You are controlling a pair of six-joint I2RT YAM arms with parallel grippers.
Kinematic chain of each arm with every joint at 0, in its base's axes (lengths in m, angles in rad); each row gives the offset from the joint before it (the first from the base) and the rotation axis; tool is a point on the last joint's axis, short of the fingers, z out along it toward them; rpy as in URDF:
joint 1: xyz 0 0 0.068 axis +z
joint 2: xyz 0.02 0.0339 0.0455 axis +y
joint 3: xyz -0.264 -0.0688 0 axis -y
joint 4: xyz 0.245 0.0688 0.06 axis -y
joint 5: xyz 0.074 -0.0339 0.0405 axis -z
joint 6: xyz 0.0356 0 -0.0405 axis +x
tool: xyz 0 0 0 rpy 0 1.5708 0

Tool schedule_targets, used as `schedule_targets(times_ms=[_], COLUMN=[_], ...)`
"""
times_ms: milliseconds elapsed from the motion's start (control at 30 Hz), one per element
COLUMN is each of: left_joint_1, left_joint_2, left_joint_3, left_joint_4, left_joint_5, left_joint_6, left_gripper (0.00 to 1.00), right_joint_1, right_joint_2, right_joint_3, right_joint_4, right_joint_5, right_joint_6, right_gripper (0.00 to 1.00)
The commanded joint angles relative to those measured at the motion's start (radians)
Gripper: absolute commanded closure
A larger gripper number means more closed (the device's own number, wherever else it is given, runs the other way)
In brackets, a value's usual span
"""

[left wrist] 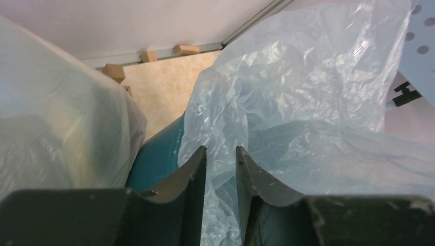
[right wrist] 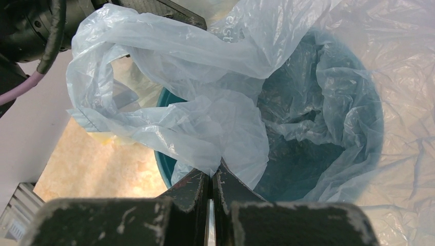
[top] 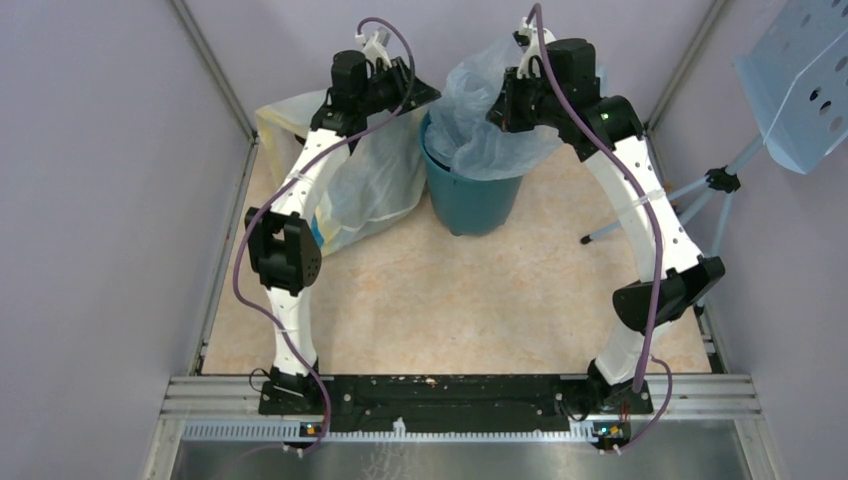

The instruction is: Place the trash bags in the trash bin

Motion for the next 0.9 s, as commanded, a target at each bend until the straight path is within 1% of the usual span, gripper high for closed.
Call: schedule_targets(times_ms=[0,67,133,233,500,700,867], left_joint_1=[0.0,0.0,0.0,-0.002,-0.013,-0.084,-0.129], left_joint_2=[-0.027,-0.032,-0.036,-0.039,-0.01,0.011,-0.003], left_joint_3=[0.011,-0.002,-0.016,-0.036,-0.036,-0.005,-0.003], left_joint_4=[0.1,0.108,0.109,0.105,0.017,-0.139,-0.178], left_joint_5=[0.055,0.067,0.075,0.08,0.071,-0.023,-0.045], left_joint_6=[-0.004,-0.012,-0.022,-0.019,0.029,0.097,0.129], left_gripper=[0.73,0.78,0.79,0.73,0.73,0.68,0.66], right_joint_1=[0.006,0.006,0.005,0.006,0.006,0.013,0.044], right_joint_2=[-0.04,-0.04,-0.039,-0.04,-0.04,-0.022,0.014], right_joint_3=[0.003,0.003,0.004,0.005,0.004,0.014,0.075], right_joint_4=[0.013,0.011,0.01,0.01,0.01,-0.024,-0.089], right_joint_5=[-0.016,-0.018,-0.02,-0.025,-0.042,-0.036,-0.027], right_joint_6=[0.019,0.02,0.021,0.025,0.04,0.036,-0.01], right_gripper=[1.0,1.0,1.0,1.0,1.0,1.0,1.0])
